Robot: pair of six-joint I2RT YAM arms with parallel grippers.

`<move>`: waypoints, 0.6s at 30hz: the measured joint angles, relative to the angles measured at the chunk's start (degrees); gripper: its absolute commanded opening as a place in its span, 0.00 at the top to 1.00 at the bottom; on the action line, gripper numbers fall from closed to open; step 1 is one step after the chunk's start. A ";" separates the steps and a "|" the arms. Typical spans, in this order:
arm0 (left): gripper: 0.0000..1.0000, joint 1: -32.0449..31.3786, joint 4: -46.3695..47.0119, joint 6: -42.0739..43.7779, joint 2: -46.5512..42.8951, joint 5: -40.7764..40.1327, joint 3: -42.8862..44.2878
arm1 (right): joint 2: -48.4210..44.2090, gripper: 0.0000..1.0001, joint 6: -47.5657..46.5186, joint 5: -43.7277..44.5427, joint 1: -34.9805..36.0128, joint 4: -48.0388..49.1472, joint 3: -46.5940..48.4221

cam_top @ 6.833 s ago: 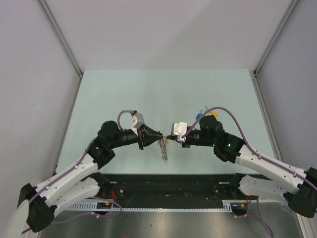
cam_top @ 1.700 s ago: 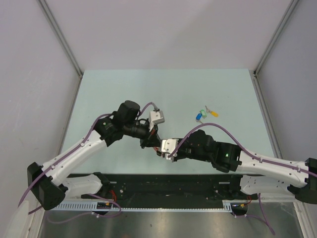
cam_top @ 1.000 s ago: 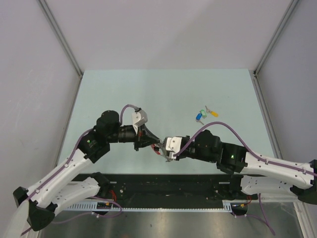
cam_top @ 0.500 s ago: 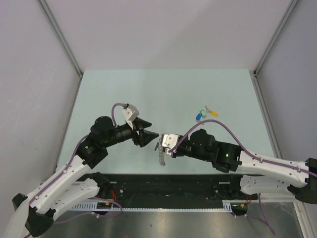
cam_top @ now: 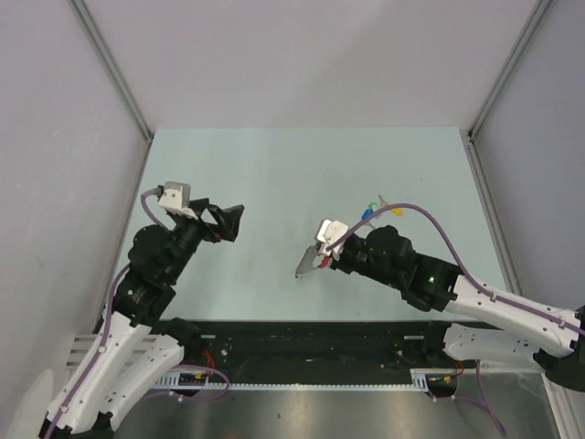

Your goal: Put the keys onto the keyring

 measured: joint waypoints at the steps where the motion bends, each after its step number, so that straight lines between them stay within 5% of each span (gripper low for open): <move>1: 0.00 2.12 -0.17 -0.90 -0.42 -0.46 -0.66 | 0.00 1.00 0.52 0.02 -0.24 -0.02 0.00; 7: 0.00 13.22 -3.26 -4.46 -1.49 2.71 -6.29 | 4.17 1.00 3.56 0.42 -5.55 -0.11 0.83; 18: 0.00 13.88 -7.06 -3.87 -5.60 -0.31 -6.54 | 25.03 1.00 6.84 -0.50 -16.68 11.61 9.84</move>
